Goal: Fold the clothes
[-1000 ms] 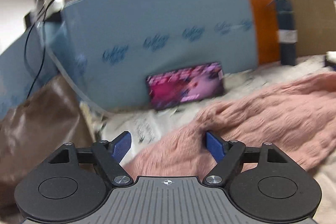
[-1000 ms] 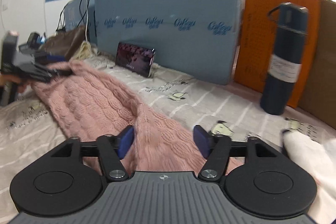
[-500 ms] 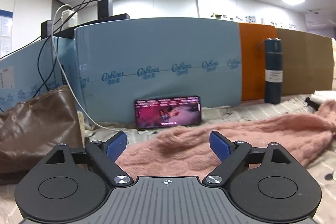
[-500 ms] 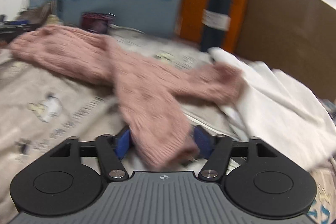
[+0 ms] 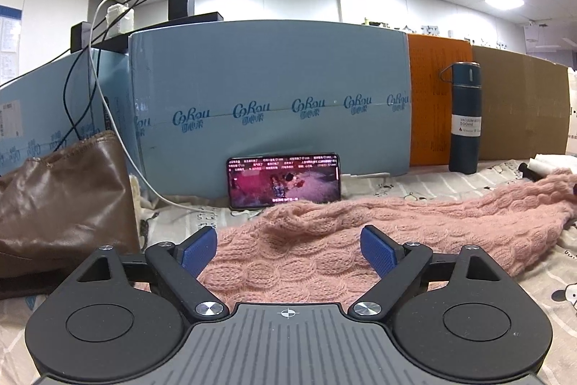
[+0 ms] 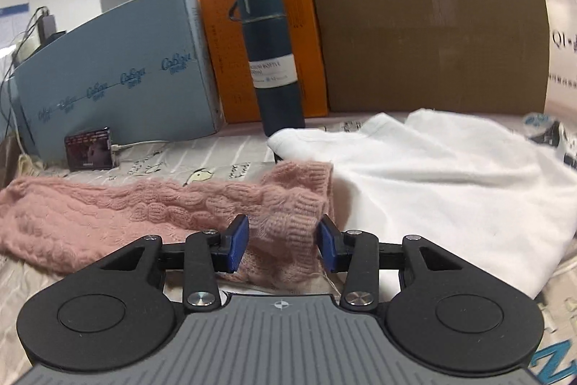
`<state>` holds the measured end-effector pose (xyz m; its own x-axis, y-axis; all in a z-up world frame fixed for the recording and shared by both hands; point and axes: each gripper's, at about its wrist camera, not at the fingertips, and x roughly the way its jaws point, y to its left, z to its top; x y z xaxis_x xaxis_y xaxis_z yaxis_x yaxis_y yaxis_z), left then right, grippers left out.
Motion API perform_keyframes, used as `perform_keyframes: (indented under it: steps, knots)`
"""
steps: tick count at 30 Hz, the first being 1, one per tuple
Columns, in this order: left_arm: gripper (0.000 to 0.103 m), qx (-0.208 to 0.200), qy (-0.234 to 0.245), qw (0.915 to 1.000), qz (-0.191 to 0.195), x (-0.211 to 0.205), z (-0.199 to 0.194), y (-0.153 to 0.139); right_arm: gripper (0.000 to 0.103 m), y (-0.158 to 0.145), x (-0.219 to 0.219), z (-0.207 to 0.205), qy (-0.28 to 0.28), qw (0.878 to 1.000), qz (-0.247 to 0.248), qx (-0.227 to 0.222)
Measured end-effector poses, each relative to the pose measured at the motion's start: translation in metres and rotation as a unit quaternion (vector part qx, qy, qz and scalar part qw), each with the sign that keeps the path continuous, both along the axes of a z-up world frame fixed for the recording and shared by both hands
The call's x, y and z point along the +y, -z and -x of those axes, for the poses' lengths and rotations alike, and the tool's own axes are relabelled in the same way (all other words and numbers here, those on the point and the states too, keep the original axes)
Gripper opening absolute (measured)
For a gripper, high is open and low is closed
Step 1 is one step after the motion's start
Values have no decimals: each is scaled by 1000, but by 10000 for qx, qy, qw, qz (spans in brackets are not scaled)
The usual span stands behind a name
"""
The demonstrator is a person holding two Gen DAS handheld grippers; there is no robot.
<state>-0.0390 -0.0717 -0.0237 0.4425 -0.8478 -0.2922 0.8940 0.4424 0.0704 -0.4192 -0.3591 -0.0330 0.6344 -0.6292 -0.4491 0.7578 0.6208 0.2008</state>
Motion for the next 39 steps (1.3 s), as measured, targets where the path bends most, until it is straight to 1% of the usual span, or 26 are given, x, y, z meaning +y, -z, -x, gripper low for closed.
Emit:
perform_keyframes:
  steps: [1, 2, 4, 7, 11, 14, 18, 19, 21, 22, 23, 24, 26, 27, 29, 30, 31, 33, 35, 37, 39]
  knots:
    - [90, 13, 5, 10000, -1, 0, 0, 0, 32, 0, -1, 1, 37, 10000, -30, -52]
    - [90, 21, 9, 10000, -5, 0, 0, 0, 25, 0, -1, 1, 74, 9999, -22, -95]
    - [90, 22, 12, 10000, -13, 0, 0, 0, 16, -4, 2, 0, 167, 9997, 135, -80]
    - [90, 20, 11, 10000, -19, -1, 0, 0, 12, -16, 6, -3, 193, 9989, 386, -199]
    - [90, 28, 30, 10000, 11, 0, 0, -1, 11, -36, 3, -12, 344, 9966, 688, -305]
    - [90, 32, 40, 10000, 22, 0, 0, -1, 11, -39, -9, -25, 509, 9967, 635, 19]
    - [90, 45, 40, 10000, 45, 1, 0, -2, 12, -23, -20, -45, 637, 9942, 480, 719]
    - [90, 51, 42, 10000, 52, 1, 0, -2, 12, -20, -22, -48, 695, 9931, 455, 824]
    - [90, 62, 47, 9999, 65, 1, -1, -2, 15, -14, -23, -51, 820, 9904, 476, 1006]
    - [90, 68, 49, 9999, 71, 2, -1, -2, 21, -13, -22, -51, 868, 9897, 500, 1025]
    - [90, 73, 51, 9999, 78, 2, -1, -2, 30, -14, -20, -50, 927, 9894, 512, 997]
    - [90, 78, 54, 9999, 87, 2, -1, -2, 34, -17, -17, -48, 1021, 9890, 534, 925]
    - [90, 77, 52, 9999, 111, 3, -1, -2, 49, -24, -10, -42, 1219, 9885, 538, 712]
    - [90, 73, 52, 9999, 127, 3, -1, -3, 54, -28, -6, -38, 1318, 9885, 501, 543]
    - [91, 62, 43, 9998, 160, 4, -1, -3, 76, -36, 7, -32, 1544, 9867, 457, 210]
    - [95, 55, 31, 9998, 180, 5, -1, -3, 81, -39, 16, -30, 1647, 9854, 428, 57]
    - [96, 50, 22, 9998, 202, 6, -1, -4, 84, -39, 24, -27, 1584, 9869, 289, -108]
    - [96, 47, 12, 9997, 243, 7, -1, -4, 85, -38, 38, -21, 1451, 9884, 3, -444]
    - [96, 58, 15, 9997, 251, 7, -1, -5, 86, -32, 41, -13, 1230, 9872, -558, -851]
    - [96, 52, 13, 9996, 270, 8, -1, -5, 86, -23, 36, -9, 1109, 9789, -1220, -1205]
    - [96, 61, 3, 9995, 296, 8, -1, -6, 85, -16, 29, -11, 986, 9697, -1669, -1486]
